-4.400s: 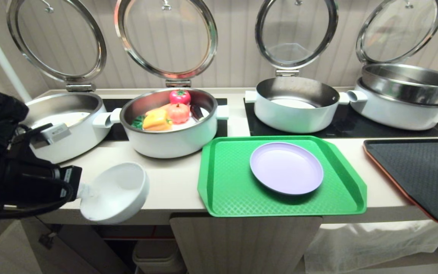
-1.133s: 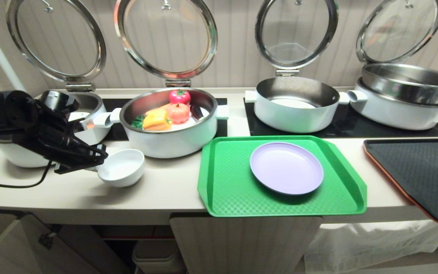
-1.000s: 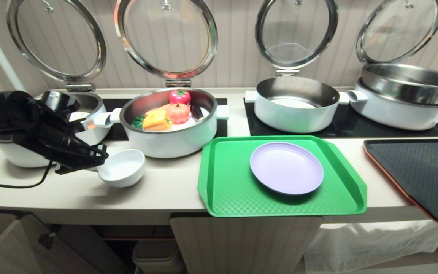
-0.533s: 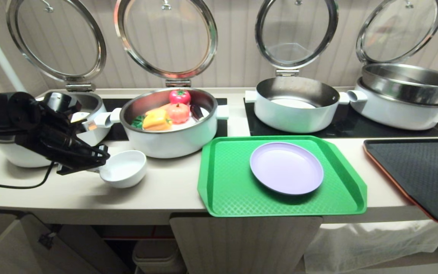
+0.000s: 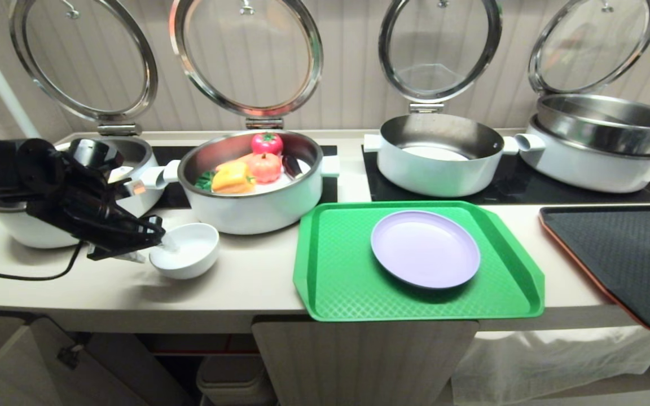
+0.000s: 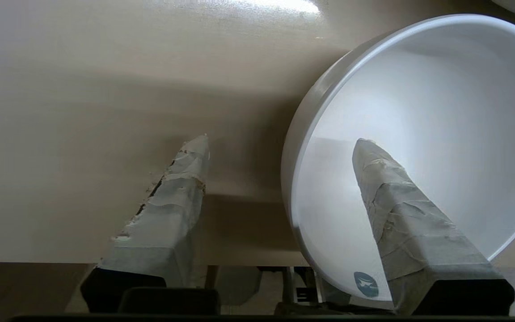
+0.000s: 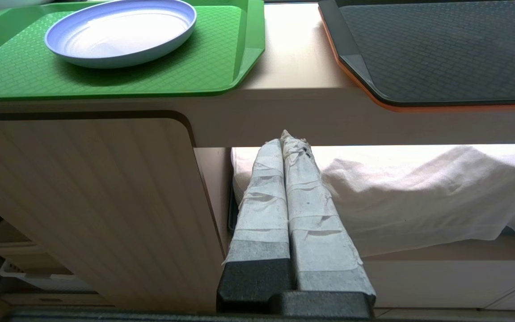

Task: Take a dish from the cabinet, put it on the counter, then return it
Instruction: Place it on the table

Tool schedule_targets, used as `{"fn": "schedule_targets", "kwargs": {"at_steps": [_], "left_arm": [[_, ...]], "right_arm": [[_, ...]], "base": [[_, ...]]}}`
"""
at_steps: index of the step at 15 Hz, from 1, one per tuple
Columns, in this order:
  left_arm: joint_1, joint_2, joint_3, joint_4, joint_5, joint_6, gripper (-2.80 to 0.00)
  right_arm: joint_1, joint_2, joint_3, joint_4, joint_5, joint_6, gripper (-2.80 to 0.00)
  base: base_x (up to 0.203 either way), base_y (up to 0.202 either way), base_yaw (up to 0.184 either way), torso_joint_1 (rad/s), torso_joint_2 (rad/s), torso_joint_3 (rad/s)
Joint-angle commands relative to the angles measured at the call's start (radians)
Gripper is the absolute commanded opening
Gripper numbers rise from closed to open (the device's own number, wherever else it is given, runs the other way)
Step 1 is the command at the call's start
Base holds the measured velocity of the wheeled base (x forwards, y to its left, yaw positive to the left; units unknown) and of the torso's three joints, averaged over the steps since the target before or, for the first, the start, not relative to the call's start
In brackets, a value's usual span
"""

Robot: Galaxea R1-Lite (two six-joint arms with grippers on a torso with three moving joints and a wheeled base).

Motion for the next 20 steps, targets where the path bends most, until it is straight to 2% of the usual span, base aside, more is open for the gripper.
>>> {"fn": "schedule_targets", "kwargs": {"at_steps": [1, 6, 11, 15, 20], "left_arm": [[-0.001, -0.003, 0.0, -0.011, -0.002, -0.003, 0.0], [-0.001, -0.071, 0.058, -0.076, -0.037, -0.004, 0.0], [0.0, -0.185, 0.209, -0.183, -0.051, -0.004, 0.0], [0.0, -0.296, 0.349, -0.327, -0.067, -0.004, 0.0], [0.002, -0.473, 0.525, -0.427, -0.082, -0.004, 0.0]], "right_arm": [[0.0, 0.001, 0.0, 0.0, 0.0, 0.0, -2.8], [0.0, 0.001, -0.001, 0.0, 0.0, 0.0, -2.8], [0.0, 0.001, 0.0, 0.0, 0.0, 0.0, -2.8], [0.0, 0.001, 0.001, 0.0, 0.0, 0.0, -2.8], [0.0, 0.001, 0.0, 0.0, 0.0, 0.0, -2.8]], "base": [[0.0, 0.0, 0.0, 0.0, 0.0, 0.0], [0.0, 0.0, 0.0, 0.0, 0.0, 0.0], [0.0, 0.0, 0.0, 0.0, 0.0, 0.0], [0.0, 0.0, 0.0, 0.0, 0.0, 0.0], [0.0, 0.0, 0.0, 0.0, 0.0, 0.0]]}}
